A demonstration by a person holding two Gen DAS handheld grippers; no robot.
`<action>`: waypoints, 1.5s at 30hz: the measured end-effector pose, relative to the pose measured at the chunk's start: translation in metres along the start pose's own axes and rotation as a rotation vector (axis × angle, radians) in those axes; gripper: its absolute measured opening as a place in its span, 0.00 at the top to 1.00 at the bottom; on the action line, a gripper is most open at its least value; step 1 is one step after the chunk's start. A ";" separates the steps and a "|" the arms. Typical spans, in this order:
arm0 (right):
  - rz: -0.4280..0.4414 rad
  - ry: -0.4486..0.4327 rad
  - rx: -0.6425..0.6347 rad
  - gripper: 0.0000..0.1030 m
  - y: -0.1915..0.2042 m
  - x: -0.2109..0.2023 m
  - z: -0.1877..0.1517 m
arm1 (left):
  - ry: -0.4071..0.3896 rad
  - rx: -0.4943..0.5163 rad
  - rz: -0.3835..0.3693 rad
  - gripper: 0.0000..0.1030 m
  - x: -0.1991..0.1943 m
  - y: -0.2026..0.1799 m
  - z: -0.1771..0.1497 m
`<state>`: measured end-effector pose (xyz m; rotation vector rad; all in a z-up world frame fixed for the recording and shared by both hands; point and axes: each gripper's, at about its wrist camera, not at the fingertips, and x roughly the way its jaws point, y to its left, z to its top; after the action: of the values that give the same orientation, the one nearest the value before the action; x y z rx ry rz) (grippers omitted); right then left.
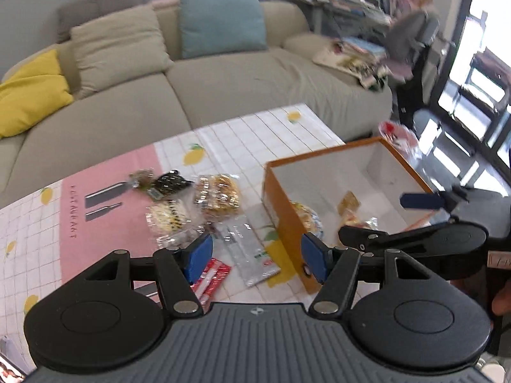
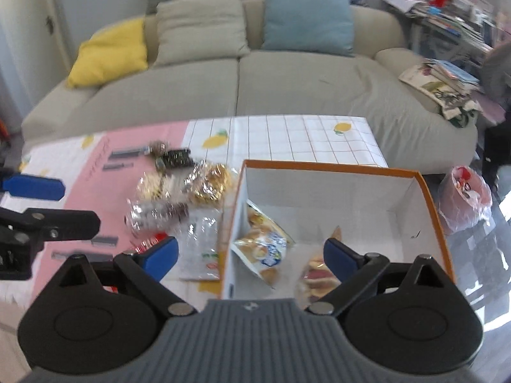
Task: Organize snacks
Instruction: 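Withdraw both tools from the box back toward the snack pile, then grasp the red sausage packet with the left gripper while the right grasps the clear candy pack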
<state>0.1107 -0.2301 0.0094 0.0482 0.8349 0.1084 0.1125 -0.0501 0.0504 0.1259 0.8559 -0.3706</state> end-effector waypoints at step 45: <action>0.054 0.068 -0.157 0.42 0.118 0.146 -0.063 | 0.164 -0.021 -0.080 0.32 0.132 0.111 -0.112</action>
<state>0.1519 -0.0956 -0.1308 -0.0808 0.8906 0.2273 0.1522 0.0463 -0.1275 0.1033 1.0288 -0.4303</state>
